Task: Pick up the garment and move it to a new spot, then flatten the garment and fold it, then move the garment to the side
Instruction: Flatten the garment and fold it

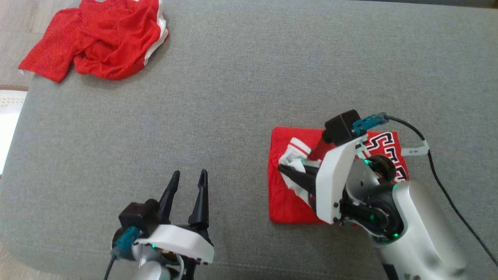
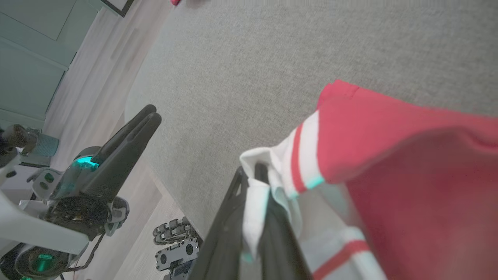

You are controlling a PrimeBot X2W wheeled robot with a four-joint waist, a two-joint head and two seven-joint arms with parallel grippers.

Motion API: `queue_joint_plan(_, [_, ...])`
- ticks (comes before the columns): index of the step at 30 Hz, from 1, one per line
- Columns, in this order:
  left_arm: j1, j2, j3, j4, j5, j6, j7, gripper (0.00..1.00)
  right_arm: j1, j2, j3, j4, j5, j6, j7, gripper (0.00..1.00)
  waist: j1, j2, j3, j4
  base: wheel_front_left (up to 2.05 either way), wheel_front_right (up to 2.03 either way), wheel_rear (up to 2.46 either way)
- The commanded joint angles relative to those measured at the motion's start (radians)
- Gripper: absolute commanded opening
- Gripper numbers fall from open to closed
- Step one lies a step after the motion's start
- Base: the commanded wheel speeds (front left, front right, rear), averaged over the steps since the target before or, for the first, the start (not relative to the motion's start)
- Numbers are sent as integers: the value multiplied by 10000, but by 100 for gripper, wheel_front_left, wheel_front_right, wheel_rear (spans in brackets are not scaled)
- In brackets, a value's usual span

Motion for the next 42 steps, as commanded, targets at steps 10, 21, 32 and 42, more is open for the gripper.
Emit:
queue_joint_plan(10, [-355, -28, 207, -3, -156, 43, -122, 100, -755, 227, 1064, 417, 1071, -7, -1224, 100, 0, 0, -144, -44, 0, 0, 0])
queue_joint_plan(21, [-129, -28, 423, 21, -6, 72, -122, 100, -529, 228, 998, -252, 2216, -7, -3935, 100, 0, 0, -545, -398, 0, 0, 0])
queue_joint_plan(32, [97, -28, 543, -187, 29, 84, -122, 100, 530, -704, -966, -893, -1564, -7, -7073, 100, 0, 0, -742, -813, 0, 0, 0])
queue_joint_plan(42, [295, -28, 730, -128, 66, 34, -122, 100, 1987, -1498, -1766, 228, -3124, -7, -9222, 100, 0, 0, -1090, -1022, 0, 0, 0])
